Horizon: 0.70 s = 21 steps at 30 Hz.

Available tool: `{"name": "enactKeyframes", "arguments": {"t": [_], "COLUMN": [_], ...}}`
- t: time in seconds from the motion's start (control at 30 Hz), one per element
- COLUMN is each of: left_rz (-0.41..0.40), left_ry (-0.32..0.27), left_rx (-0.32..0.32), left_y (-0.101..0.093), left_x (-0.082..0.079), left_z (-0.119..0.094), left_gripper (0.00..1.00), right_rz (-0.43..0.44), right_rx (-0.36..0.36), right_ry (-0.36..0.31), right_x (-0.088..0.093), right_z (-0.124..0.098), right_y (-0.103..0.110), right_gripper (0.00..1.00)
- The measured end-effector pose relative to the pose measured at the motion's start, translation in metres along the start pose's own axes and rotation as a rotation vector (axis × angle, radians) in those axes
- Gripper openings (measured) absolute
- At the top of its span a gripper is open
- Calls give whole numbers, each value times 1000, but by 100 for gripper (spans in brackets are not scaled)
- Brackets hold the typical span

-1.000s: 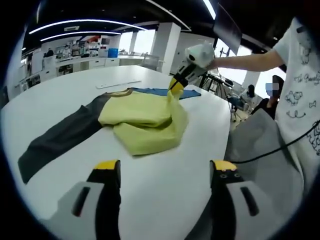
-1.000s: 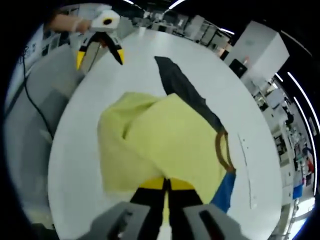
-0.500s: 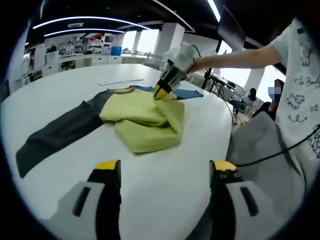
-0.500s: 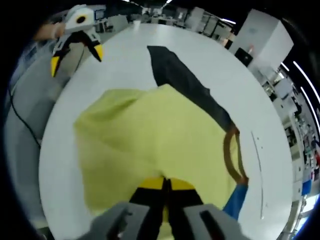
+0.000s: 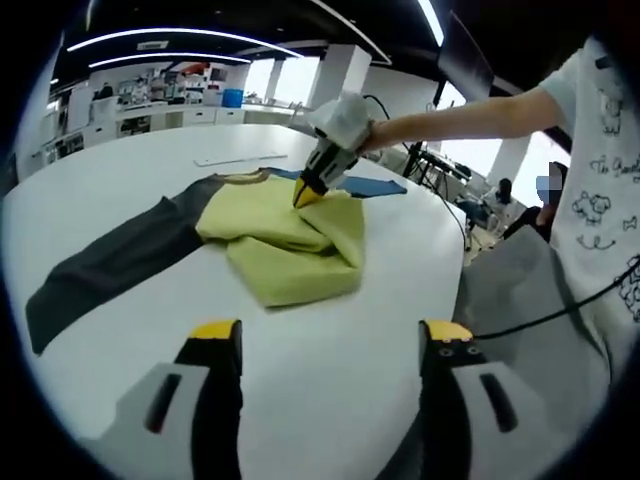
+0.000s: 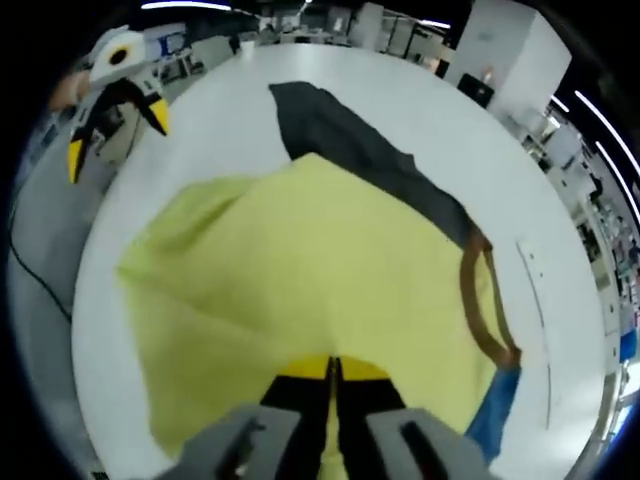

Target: Fold the garment on the visible template until the final outline fits inside the template.

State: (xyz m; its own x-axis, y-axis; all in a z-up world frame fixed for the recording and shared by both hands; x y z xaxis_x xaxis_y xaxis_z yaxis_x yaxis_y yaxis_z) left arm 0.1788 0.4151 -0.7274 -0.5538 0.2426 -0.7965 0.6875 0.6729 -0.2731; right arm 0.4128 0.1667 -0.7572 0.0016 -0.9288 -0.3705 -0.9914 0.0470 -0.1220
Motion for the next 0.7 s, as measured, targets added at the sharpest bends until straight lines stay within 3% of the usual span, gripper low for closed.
{"name": "enactKeyframes", "arguments": {"t": [0.17, 0.4, 0.57, 0.7], "left_rz": [1, 6, 4, 13], "left_ry": [-3, -4, -16, -18], "left_rx": [1, 3, 6, 6], "left_y": [2, 0, 2, 2], "left_x": [-1, -3, -5, -8], "left_z": [0, 1, 0, -1], "left_gripper": [69, 69, 69, 69], "right_rz": [6, 98, 149, 242], "right_rx": [-1, -14, -17, -69], "right_ry": [-7, -70, -123, -190], "right_x": [1, 7, 14, 21], "right_z": [-2, -21, -30, -32], "right_y": [-2, -3, 7, 16], "right_gripper": [0, 6, 24, 43]}}
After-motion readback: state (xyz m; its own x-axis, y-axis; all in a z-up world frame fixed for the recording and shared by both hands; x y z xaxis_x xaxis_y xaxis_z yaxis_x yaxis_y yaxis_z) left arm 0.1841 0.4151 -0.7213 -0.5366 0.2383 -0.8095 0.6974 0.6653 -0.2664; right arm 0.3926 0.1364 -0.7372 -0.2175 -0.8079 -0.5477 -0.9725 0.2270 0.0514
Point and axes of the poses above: the point that each gripper's makers call its tool centre point, and the gripper's own axes: z roughly forward along the fingers, y roughly to its left, x roughly out of its underside, the point moved 10 cm from there along -z, roughly backward along the fingers, and after that the axes turned 3 degrees about y, right-handed, at the moved point
